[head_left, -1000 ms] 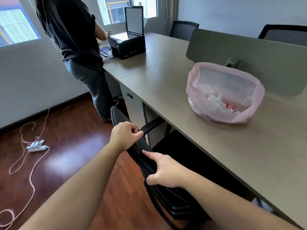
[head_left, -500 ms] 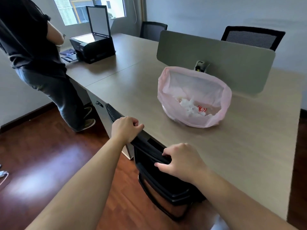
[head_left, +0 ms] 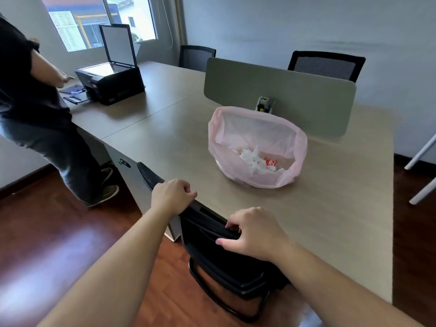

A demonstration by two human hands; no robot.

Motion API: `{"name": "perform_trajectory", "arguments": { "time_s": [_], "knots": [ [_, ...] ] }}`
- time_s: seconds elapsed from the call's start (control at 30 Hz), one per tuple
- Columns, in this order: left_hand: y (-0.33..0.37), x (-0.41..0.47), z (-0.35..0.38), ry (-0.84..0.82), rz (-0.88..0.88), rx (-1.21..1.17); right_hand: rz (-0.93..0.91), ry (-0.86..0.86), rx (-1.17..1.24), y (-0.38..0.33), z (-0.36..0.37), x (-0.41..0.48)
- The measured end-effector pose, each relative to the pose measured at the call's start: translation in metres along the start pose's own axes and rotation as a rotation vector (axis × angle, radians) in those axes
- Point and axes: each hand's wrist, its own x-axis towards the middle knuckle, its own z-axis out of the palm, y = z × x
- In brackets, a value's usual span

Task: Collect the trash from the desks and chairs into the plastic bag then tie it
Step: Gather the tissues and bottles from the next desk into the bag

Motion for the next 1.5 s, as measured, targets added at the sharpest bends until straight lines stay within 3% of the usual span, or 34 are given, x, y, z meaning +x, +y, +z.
{"name": "perform_trajectory", "arguments": {
  "time_s": [0.07,0.13,0.23,0.3,0.43,0.57,0.7,0.83,1.07,1.33,1.5],
  "knots": [
    [0.006,0.003,-0.006,-0.066,0.008,-0.03,0.08,0.028,0.153,0.005,-0.01,-0.003],
    [0.02,0.013,-0.014,-0.052,0.026,-0.097,0.15,0.164,0.25,0.025,-0.023,0.005],
    [0.05,0.036,-0.025,0.07,0.05,-0.16,0.224,0.44,0.159,0.067,-0.048,0.037],
    [0.073,0.056,-0.022,0.089,0.028,-0.133,0.339,0.53,0.048,0.101,-0.065,0.061],
    [0.109,0.096,0.002,-0.056,-0.101,-0.085,0.56,0.329,-0.066,0.159,-0.082,0.101],
    [0.122,0.127,0.035,-0.238,-0.349,-0.191,0.719,0.041,0.051,0.198,-0.074,0.134],
    [0.125,0.151,0.05,-0.127,-0.427,-0.344,0.74,0.102,0.12,0.231,-0.08,0.161],
    [0.126,0.162,0.043,-0.002,-0.292,-0.497,0.766,0.212,0.175,0.242,-0.094,0.17],
    [0.125,0.171,-0.039,0.115,-0.025,-0.567,0.842,0.618,0.209,0.231,-0.182,0.147],
    [0.156,0.13,-0.074,0.006,0.297,-0.57,0.937,0.854,0.366,0.175,-0.216,0.041],
    [0.214,0.091,-0.063,-0.148,0.498,-0.575,1.084,0.917,0.224,0.157,-0.226,-0.05]
  ]
}}
